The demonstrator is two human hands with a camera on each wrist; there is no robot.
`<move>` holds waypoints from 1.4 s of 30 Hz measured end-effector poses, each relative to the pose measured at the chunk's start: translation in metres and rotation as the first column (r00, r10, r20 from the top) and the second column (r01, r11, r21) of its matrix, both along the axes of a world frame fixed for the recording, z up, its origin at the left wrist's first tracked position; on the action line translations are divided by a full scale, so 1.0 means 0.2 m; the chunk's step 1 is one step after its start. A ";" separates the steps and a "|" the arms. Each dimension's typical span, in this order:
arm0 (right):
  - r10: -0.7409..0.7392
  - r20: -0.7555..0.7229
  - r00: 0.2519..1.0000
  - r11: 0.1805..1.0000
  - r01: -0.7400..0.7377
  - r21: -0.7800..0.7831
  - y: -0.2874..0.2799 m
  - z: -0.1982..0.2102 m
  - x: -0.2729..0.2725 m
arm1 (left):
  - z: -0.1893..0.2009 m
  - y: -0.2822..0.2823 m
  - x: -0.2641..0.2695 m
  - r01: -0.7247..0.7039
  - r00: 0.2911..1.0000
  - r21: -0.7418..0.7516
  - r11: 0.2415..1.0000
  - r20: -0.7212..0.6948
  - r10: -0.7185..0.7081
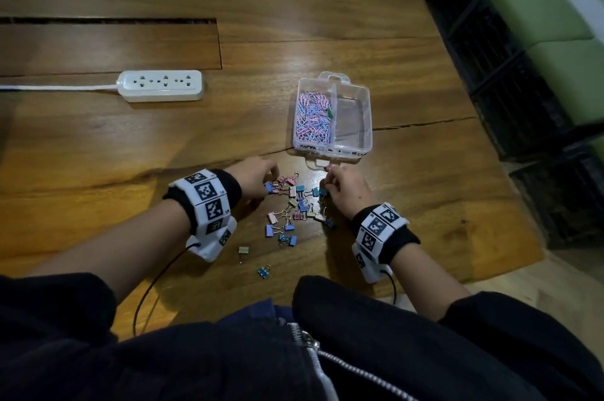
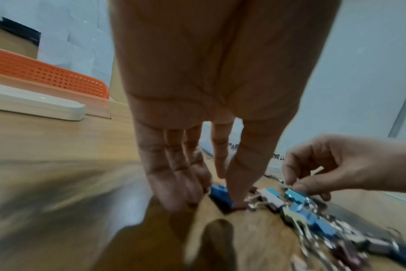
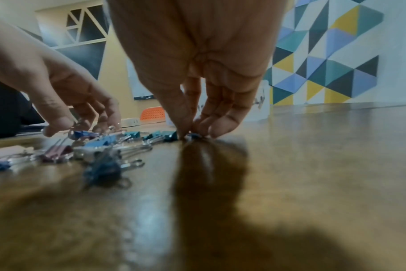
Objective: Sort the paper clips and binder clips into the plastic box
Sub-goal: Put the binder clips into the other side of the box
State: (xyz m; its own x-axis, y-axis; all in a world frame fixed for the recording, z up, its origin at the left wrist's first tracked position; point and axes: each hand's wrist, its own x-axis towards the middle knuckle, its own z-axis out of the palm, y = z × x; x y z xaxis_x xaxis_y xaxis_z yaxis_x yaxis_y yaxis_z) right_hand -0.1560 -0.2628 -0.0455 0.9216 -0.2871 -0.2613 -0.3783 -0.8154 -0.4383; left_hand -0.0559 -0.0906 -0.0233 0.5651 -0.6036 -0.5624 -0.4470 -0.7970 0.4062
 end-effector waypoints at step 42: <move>-0.151 -0.193 0.969 0.946 0.198 0.257 0.11 0.01 -0.25 | -0.06 0.20 -0.29 0.027 0.990 -0.010 1.000 0.137 -0.026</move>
State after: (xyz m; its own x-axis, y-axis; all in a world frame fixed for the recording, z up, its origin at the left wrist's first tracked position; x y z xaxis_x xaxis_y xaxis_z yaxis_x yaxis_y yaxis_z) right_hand -0.2070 -0.2400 -0.0430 0.7989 -0.3355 -0.4993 -0.5916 -0.5881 -0.5514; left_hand -0.1141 -0.0498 -0.0345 0.6199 -0.6252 -0.4741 -0.5197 -0.7799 0.3489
